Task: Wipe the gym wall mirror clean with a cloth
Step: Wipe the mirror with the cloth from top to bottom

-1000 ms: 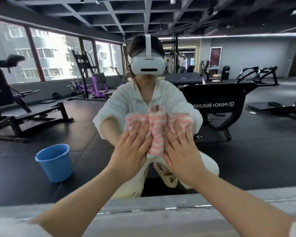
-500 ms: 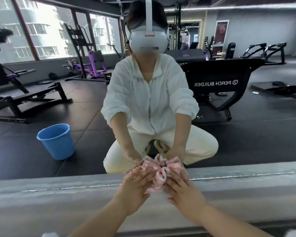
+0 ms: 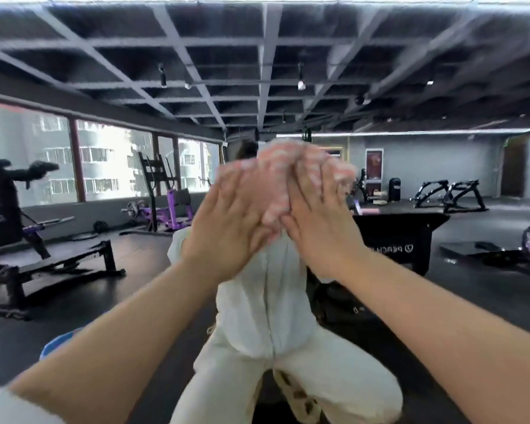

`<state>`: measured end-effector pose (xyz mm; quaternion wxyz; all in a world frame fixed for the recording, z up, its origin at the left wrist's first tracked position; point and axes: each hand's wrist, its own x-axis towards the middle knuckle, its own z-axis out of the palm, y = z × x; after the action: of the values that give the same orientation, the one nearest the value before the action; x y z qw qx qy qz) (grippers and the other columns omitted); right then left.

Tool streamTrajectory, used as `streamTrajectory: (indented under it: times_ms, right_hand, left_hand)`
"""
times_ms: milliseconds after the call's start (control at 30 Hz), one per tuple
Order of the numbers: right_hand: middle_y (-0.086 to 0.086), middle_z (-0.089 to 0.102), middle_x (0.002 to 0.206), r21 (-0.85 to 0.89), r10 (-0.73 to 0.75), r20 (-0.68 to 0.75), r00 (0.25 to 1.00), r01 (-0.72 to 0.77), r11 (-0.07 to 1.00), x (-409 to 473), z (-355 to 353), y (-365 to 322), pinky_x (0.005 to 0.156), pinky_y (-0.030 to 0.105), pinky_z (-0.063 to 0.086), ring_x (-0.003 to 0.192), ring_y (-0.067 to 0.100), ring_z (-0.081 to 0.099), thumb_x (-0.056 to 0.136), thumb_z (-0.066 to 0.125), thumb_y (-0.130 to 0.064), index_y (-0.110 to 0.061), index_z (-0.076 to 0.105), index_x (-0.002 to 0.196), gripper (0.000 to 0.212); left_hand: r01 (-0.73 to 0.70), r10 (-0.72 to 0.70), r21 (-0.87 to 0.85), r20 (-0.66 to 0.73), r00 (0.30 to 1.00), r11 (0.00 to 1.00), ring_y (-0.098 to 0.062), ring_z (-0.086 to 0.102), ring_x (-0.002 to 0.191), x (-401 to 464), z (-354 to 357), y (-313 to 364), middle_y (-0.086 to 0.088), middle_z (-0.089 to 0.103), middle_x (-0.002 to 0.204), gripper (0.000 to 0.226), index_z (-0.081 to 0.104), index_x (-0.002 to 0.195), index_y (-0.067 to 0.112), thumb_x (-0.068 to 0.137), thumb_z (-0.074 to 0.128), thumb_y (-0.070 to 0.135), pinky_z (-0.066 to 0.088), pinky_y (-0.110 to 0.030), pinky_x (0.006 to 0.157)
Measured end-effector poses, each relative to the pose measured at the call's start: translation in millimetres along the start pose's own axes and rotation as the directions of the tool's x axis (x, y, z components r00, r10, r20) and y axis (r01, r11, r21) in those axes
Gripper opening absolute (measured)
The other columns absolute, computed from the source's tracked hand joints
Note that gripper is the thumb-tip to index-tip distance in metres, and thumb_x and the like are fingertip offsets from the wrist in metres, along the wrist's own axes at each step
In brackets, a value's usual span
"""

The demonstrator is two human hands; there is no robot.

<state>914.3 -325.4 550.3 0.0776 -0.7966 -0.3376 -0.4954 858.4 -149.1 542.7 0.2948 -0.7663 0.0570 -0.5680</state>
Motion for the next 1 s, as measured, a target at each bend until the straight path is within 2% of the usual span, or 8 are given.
streamTrajectory:
  times_ms: [133,300,467,633,700,767,867,1000]
  right_hand:
    - [0.005,-0.027,0.157,0.012,0.156,0.108,0.982,-0.158,0.987,40.9,-30.5,4.6,0.115,0.056,-0.008,0.139,0.042,-0.029,0.100,0.014,-0.045,-0.025,-0.034,0.130,0.060]
    - [0.014,0.021,0.157,-0.020,0.084,-0.102,0.991,-0.086,0.996,-4.0,12.3,-0.7,0.112,0.058,0.019,0.143,0.044,0.016,0.092,0.024,-0.040,-0.008,0.017,0.151,0.067]
    - [0.017,0.009,0.159,-0.037,0.003,0.092,0.996,0.000,0.999,-84.5,42.1,-1.9,0.110,0.057,0.021,0.146,0.040,0.003,0.093,0.027,-0.042,-0.005,0.023,0.150,0.068]
    - [0.022,0.010,0.157,-0.060,0.061,0.093,0.994,-0.055,0.997,-36.4,16.0,29.7,0.112,0.058,0.019,0.145,0.043,0.003,0.093,0.021,-0.042,-0.001,0.012,0.152,0.072]
    - [0.018,-0.013,0.158,-0.066,0.149,0.068,0.987,-0.145,0.987,8.1,-7.3,48.9,0.116,0.060,0.010,0.144,0.044,-0.011,0.092,0.006,-0.046,-0.005,-0.008,0.151,0.073]
    - [0.010,-0.031,0.154,-0.056,0.246,0.064,0.967,-0.242,0.969,47.6,-33.7,65.8,0.116,0.058,-0.005,0.140,0.042,-0.026,0.099,0.016,-0.044,-0.011,-0.027,0.144,0.070]
    - [0.004,-0.033,0.155,-0.023,0.324,0.077,0.943,-0.323,0.946,72.8,-58.3,74.9,0.114,0.055,-0.010,0.140,0.039,-0.029,0.101,0.032,-0.038,-0.016,-0.026,0.147,0.077]
    - [0.004,-0.032,0.154,-0.041,0.294,0.016,0.956,-0.293,0.955,53.7,-41.3,79.9,0.117,0.052,-0.009,0.142,0.034,-0.028,0.088,-0.002,-0.047,-0.016,-0.019,0.151,0.073]
  left_hand:
    - [0.086,-0.089,-0.037,-0.063,0.994,0.996,-0.033,0.009,0.143,48.2,-6.5,-13.9,-0.018,0.018,0.154,0.062,0.002,0.149,0.014,0.100,0.004,0.051,-0.002,-0.041,0.116]
    - [0.031,-0.038,-0.103,-0.060,0.997,0.994,-0.031,-0.003,0.146,9.3,8.8,17.2,-0.012,0.007,0.158,0.062,-0.005,0.152,0.016,0.102,0.015,0.046,0.001,-0.046,0.119]
    - [-0.106,0.113,-0.126,0.051,0.992,0.986,-0.034,0.007,0.146,-49.6,9.3,57.9,-0.012,0.002,0.159,0.057,0.023,0.149,0.012,0.103,0.012,0.044,0.007,-0.050,0.118]
    - [-0.014,0.021,-0.186,0.035,0.999,0.982,-0.038,0.023,0.141,4.9,-2.5,37.2,-0.017,0.030,0.152,0.056,0.028,0.147,0.015,0.102,0.014,0.046,0.017,-0.052,0.113]
    - [0.051,-0.050,-0.174,0.009,0.999,0.983,-0.040,0.021,0.140,52.9,-7.1,25.4,-0.020,0.033,0.150,0.059,0.030,0.146,0.011,0.101,0.015,0.047,0.016,-0.052,0.113]
    - [0.111,-0.112,-0.179,0.006,0.994,0.978,-0.042,0.017,0.142,102.2,-18.6,19.8,-0.022,0.027,0.153,0.066,0.026,0.148,0.007,0.098,0.018,0.050,0.009,-0.050,0.116]
    - [0.222,-0.212,-0.174,0.075,0.975,0.959,-0.043,0.008,0.144,149.1,-25.2,24.0,-0.022,0.014,0.156,0.069,0.022,0.149,0.003,0.094,0.026,0.044,0.003,-0.055,0.117]
    - [0.102,-0.126,-0.164,-0.144,0.981,0.981,-0.047,0.029,0.135,145.8,-2.8,48.4,-0.026,0.038,0.145,0.065,0.042,0.140,0.006,0.085,0.032,0.038,0.019,-0.063,0.110]
